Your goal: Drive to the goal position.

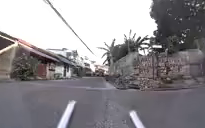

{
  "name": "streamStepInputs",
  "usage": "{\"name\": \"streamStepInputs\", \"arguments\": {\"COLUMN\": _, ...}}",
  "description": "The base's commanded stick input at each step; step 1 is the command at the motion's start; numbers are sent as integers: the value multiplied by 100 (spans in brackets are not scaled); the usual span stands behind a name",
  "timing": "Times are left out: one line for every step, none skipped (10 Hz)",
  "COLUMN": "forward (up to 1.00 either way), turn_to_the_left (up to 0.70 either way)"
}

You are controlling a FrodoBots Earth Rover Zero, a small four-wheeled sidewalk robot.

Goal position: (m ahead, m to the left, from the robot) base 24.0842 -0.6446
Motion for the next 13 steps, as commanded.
{"name": "streamStepInputs", "arguments": {"forward": 85, "turn_to_the_left": 0}}
{"name": "streamStepInputs", "arguments": {"forward": 85, "turn_to_the_left": 0}}
{"name": "streamStepInputs", "arguments": {"forward": 85, "turn_to_the_left": 0}}
{"name": "streamStepInputs", "arguments": {"forward": 85, "turn_to_the_left": 0}}
{"name": "streamStepInputs", "arguments": {"forward": 85, "turn_to_the_left": 0}}
{"name": "streamStepInputs", "arguments": {"forward": 85, "turn_to_the_left": 0}}
{"name": "streamStepInputs", "arguments": {"forward": 85, "turn_to_the_left": 0}}
{"name": "streamStepInputs", "arguments": {"forward": 85, "turn_to_the_left": 0}}
{"name": "streamStepInputs", "arguments": {"forward": 85, "turn_to_the_left": 0}}
{"name": "streamStepInputs", "arguments": {"forward": 85, "turn_to_the_left": 0}}
{"name": "streamStepInputs", "arguments": {"forward": 85, "turn_to_the_left": 0}}
{"name": "streamStepInputs", "arguments": {"forward": 85, "turn_to_the_left": 0}}
{"name": "streamStepInputs", "arguments": {"forward": 85, "turn_to_the_left": 0}}
